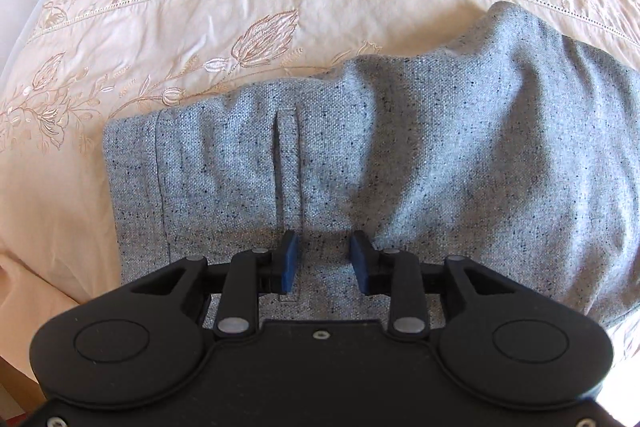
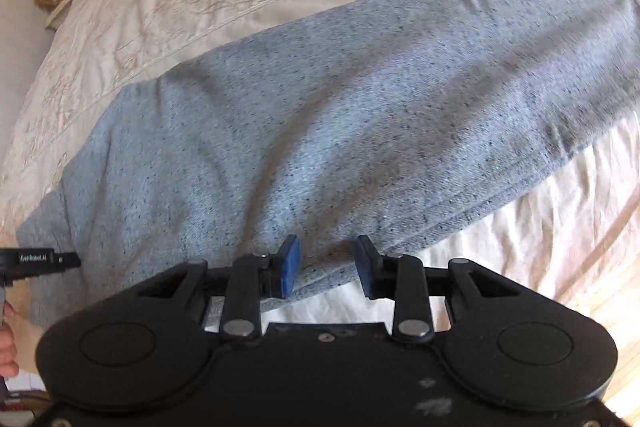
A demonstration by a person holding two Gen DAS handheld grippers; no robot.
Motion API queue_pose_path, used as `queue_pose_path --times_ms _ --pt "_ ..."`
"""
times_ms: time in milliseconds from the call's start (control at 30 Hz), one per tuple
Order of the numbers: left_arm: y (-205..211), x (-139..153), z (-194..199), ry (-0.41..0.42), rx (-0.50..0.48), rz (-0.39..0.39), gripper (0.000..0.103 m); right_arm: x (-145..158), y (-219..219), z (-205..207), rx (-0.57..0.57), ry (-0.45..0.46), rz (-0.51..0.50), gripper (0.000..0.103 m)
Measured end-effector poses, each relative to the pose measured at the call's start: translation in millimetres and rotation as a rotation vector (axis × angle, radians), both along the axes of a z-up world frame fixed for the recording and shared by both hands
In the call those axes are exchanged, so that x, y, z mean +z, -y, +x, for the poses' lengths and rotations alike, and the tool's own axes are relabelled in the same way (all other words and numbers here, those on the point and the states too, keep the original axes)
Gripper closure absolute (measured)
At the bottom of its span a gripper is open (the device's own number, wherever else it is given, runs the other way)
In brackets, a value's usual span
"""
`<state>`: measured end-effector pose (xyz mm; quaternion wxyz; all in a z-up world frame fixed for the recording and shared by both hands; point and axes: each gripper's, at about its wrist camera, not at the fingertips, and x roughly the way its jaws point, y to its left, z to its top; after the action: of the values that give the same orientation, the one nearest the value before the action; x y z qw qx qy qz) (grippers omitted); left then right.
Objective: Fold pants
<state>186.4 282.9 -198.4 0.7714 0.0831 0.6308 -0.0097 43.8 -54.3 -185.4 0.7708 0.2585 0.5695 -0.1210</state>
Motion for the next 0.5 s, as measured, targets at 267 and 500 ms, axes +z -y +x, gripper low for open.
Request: queue_pose_path --times_ms 267,500 --pt "12 0 -4 0.005 -0.025 0.029 0.060 -7 14 -3 -0.182 -0.004 0.085 0.101" --pt "3 -2 -2 0.000 -0.015 0.020 0.055 -3 13 -23 -0.138 -0.018 0.036 0.100"
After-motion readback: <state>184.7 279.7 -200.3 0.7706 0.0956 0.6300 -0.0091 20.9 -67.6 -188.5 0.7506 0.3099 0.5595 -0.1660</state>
